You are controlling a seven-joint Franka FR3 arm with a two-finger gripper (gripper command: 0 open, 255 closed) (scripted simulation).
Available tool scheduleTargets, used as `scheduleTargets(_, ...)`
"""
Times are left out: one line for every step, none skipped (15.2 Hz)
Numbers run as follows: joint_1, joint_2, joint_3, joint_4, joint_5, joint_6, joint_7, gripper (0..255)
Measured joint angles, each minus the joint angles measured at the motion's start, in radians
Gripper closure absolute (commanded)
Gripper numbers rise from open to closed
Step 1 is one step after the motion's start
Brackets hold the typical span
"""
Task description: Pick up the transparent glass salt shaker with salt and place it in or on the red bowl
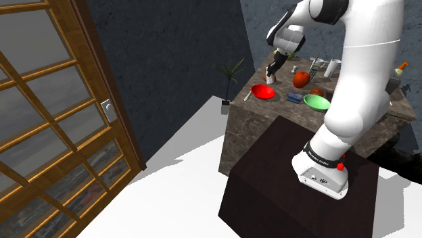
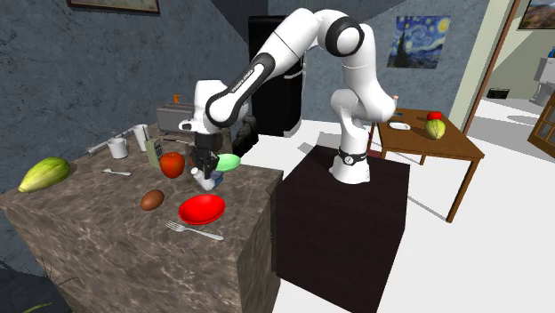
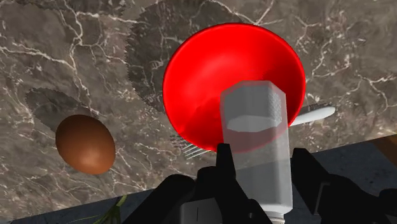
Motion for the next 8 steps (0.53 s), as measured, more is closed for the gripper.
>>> scheduleTargets(-0.016, 0.032, 0.010, 0.041, 0.011, -0.014, -0.003, 255)
scheduleTargets(-0.026, 0.049, 0.016, 0.061, 0.019, -0.020, -0.009, 255)
scheduleTargets(-0.033, 0.062, 0.023, 0.070, 0.028, -0.018, -0.015, 255)
scheduleTargets(-0.042, 0.074, 0.030, 0.074, 0.038, -0.013, -0.024, 255)
scheduleTargets(-0.048, 0.086, 0.038, 0.078, 0.049, -0.006, -0.031, 255)
scheduleTargets(-0.054, 0.098, 0.045, 0.084, 0.058, -0.002, -0.037, 255)
scheduleTargets(-0.060, 0.107, 0.053, 0.083, 0.068, 0.007, -0.046, 255)
scheduleTargets(-0.065, 0.116, 0.060, 0.082, 0.077, 0.015, -0.053, 255)
